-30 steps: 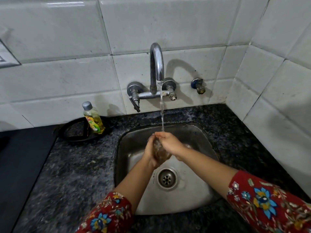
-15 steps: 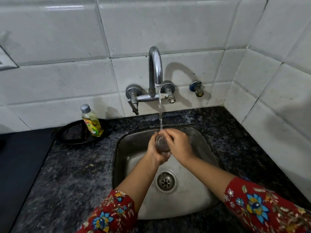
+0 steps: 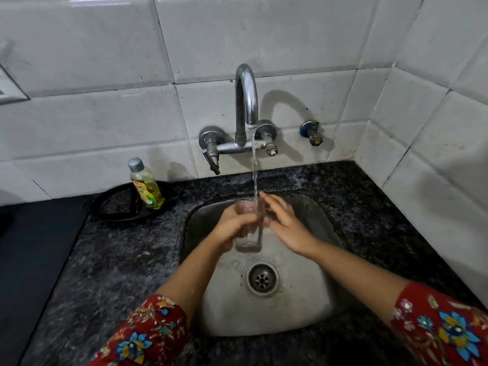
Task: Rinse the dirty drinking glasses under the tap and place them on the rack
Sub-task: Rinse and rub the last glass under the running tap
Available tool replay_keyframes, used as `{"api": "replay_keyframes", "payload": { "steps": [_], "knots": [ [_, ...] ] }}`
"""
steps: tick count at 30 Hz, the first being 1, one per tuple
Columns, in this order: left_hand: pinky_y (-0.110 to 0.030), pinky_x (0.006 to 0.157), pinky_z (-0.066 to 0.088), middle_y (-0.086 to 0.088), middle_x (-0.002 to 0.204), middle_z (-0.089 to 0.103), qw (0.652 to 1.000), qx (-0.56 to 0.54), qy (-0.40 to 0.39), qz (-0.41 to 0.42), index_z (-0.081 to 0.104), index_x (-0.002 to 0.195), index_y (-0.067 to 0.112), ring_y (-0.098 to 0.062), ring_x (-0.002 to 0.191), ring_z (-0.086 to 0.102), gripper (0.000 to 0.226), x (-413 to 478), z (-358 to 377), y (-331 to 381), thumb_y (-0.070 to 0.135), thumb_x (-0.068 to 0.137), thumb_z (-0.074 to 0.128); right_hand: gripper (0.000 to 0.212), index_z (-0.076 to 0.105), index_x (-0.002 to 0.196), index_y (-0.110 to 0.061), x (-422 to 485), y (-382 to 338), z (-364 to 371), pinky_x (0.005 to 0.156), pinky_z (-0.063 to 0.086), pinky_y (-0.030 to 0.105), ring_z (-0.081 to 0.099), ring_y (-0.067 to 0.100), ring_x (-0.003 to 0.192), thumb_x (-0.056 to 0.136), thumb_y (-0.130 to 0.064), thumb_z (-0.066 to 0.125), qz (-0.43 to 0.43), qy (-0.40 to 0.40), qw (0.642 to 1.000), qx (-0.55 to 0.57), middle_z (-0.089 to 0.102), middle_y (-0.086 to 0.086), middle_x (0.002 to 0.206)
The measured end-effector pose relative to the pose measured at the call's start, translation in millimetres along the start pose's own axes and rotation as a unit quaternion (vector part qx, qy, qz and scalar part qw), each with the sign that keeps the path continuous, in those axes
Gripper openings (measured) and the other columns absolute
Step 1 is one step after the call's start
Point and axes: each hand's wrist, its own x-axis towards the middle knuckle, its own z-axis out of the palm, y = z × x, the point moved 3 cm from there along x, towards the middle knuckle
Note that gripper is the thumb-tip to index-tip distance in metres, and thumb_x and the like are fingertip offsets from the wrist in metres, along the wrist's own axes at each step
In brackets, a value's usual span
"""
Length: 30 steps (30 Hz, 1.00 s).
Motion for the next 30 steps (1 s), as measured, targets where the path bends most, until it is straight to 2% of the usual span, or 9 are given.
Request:
{"api": "replay_keyframes", "payload": {
  "steps": [3, 6, 8, 13, 16, 19, 22, 26, 30],
  "knots": [
    [-0.037, 0.078, 0.044, -0.019, 0.089, 0.059, 0.995, 0.068, -0.071, 0.021, 0.064, 0.1, 0.003, -0.026, 0.084, 0.054, 0.05, 0.1, -2.1, 2.2, 0.013, 0.052, 0.077, 0.033, 0.059, 0.124, -0.024, 4.0, -5.0, -14.9, 0.092, 0.037, 0.033, 0.045, 0.015, 0.103, 0.098, -0.029, 0.04, -0.158, 0.002, 0.969, -0.187, 0.059, -0.005, 0.115],
    [-0.028, 0.074, 0.048, -0.013, 0.083, 0.061, 0.991, 0.076, -0.104, 0.036, 0.063, 0.093, 0.0, -0.019, 0.079, 0.058, 0.042, -2.4, 6.2, 9.3, 0.006, 0.052, 0.074, 0.035, 0.064, 0.097, -0.021, 5.1, -10.4, -16.6, 0.083, 0.027, 0.034, 0.042, 0.014, 0.09, 0.094, -0.037, 0.033, -0.22, 0.024, 0.929, -0.297, 0.063, -0.009, 0.089],
    [-0.026, 0.07, 0.048, -0.003, 0.072, 0.063, 0.988, 0.108, -0.094, 0.053, 0.063, 0.078, 0.007, -0.013, 0.072, 0.058, 0.027, 0.1, 13.7, 14.0, 0.001, 0.054, 0.072, 0.036, 0.06, 0.083, -0.02, 8.0, -14.7, -13.5, 0.082, 0.023, 0.034, 0.042, 0.015, 0.089, 0.093, -0.036, 0.03, -0.215, 0.063, 0.93, -0.292, 0.06, -0.007, 0.081],
    [-0.034, 0.07, 0.052, 0.007, 0.078, 0.062, 0.916, 0.369, 0.135, 0.089, 0.058, 0.089, 0.02, -0.014, 0.077, 0.062, 0.038, 7.7, 19.7, 22.2, 0.039, 0.059, 0.068, 0.031, 0.06, 0.085, -0.017, 26.9, -20.8, -2.2, 0.079, 0.024, 0.032, 0.044, 0.017, 0.089, 0.098, -0.03, 0.036, -0.088, 0.05, 0.969, -0.224, 0.06, -0.003, 0.081],
    [-0.024, 0.071, 0.051, 0.007, 0.08, 0.064, 0.971, 0.21, -0.022, 0.11, 0.059, 0.089, 0.015, -0.009, 0.079, 0.064, 0.03, 5.4, 15.1, 30.5, 0.005, 0.065, 0.075, 0.035, 0.059, 0.081, -0.012, 22.3, -25.3, -9.1, 0.077, 0.038, 0.034, 0.044, 0.016, 0.084, 0.094, -0.031, 0.034, -0.16, 0.063, 0.974, -0.148, 0.053, -0.001, 0.078],
    [-0.023, 0.073, 0.052, -0.002, 0.081, 0.07, 0.98, 0.036, -0.187, 0.052, 0.065, 0.088, 0.009, -0.012, 0.078, 0.067, 0.027, -1.3, 8.1, 30.8, -0.009, 0.069, 0.065, 0.036, 0.059, 0.084, -0.012, 15.9, -21.9, -13.2, 0.08, 0.039, 0.028, 0.045, 0.016, 0.088, 0.094, -0.035, 0.033, -0.157, 0.049, 0.979, -0.119, 0.046, 0.001, 0.086],
    [-0.028, 0.072, 0.05, 0.002, 0.074, 0.068, 0.988, 0.104, -0.09, 0.068, 0.062, 0.079, 0.015, -0.011, 0.072, 0.064, 0.026, 2.9, 9.5, 21.5, 0.002, 0.058, 0.07, 0.04, 0.062, 0.086, -0.016, 18.2, -25.2, -13.9, 0.085, 0.036, 0.031, 0.048, 0.019, 0.088, 0.096, -0.039, 0.031, -0.126, 0.039, 0.975, -0.179, 0.046, -0.003, 0.083],
    [-0.033, 0.075, 0.052, 0.005, 0.084, 0.067, 0.953, 0.257, 0.092, 0.13, 0.057, 0.086, 0.02, -0.012, 0.081, 0.064, 0.044, 5.6, 14.6, 21.7, 0.028, 0.047, 0.077, 0.03, 0.062, 0.092, -0.011, 28.2, -34.7, -9.6, 0.078, 0.034, 0.031, 0.043, 0.017, 0.08, 0.1, -0.027, 0.038, -0.095, -0.002, 0.964, -0.248, 0.035, -0.01, 0.068],
    [-0.026, 0.076, 0.051, 0.0, 0.085, 0.065, 0.981, 0.102, -0.135, 0.099, 0.058, 0.093, 0.009, -0.009, 0.083, 0.064, 0.036, 1.8, 9.7, 28.8, -0.004, 0.064, 0.075, 0.039, 0.06, 0.083, -0.015, 22.8, -28.3, -14.6, 0.071, 0.039, 0.026, 0.045, 0.014, 0.077, 0.094, -0.039, 0.031, -0.141, 0.022, 0.977, -0.16, 0.042, -0.005, 0.078]
  ]
}}
